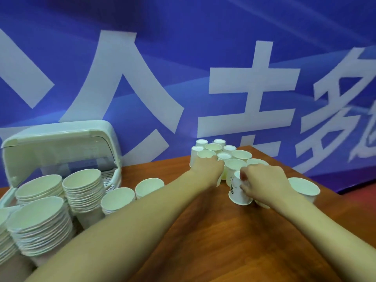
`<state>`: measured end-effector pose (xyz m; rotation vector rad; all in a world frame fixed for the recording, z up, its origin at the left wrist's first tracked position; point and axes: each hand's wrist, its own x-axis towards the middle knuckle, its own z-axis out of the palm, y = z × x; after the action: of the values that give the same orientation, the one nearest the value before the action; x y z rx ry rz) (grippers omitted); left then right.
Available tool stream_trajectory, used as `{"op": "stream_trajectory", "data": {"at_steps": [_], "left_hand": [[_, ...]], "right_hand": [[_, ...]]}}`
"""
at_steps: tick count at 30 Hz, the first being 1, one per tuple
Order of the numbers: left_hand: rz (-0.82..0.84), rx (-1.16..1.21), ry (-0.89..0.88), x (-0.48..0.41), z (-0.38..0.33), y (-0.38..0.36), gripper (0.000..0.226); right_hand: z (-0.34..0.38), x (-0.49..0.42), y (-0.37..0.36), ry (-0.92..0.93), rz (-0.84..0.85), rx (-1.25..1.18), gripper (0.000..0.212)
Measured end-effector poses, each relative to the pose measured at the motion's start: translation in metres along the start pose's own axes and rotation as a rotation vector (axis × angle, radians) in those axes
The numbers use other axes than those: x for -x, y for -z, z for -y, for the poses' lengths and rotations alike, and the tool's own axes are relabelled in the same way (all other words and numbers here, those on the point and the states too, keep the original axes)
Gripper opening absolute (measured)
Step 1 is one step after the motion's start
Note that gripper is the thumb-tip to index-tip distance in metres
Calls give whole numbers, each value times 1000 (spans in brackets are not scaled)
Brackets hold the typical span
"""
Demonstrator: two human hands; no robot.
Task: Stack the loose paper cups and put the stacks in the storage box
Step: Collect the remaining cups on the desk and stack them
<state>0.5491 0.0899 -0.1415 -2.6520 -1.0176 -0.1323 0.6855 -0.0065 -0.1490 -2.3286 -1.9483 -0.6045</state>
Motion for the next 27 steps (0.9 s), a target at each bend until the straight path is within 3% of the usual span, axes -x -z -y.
{"op": "stream_trajectory", "data": {"at_steps": [4, 8, 12, 13, 16, 21, 27], "left_hand": [[33, 9, 72, -10, -5, -11, 26], [56, -35, 60, -7, -2, -8, 20], [65, -128, 33, -2, 9, -3, 12], [66, -144, 26, 0, 11, -1, 9], [61, -171, 10, 6, 13, 4, 8], [50, -164, -27, 19, 13, 9, 5], [33, -149, -23, 36, 24, 20, 14]], "right_hand": [[-1, 1, -2, -16, -11, -124, 12], [1, 6, 3, 33, 41, -246, 24], [-5, 2, 6, -46, -125, -358, 21], [-5, 0, 4, -61, -86, -344, 24], [3, -4, -8, -86, 234, -359, 52], [13, -6, -12, -86, 421, -472, 39], [33, -17, 15, -27, 214, -386, 17]]}}
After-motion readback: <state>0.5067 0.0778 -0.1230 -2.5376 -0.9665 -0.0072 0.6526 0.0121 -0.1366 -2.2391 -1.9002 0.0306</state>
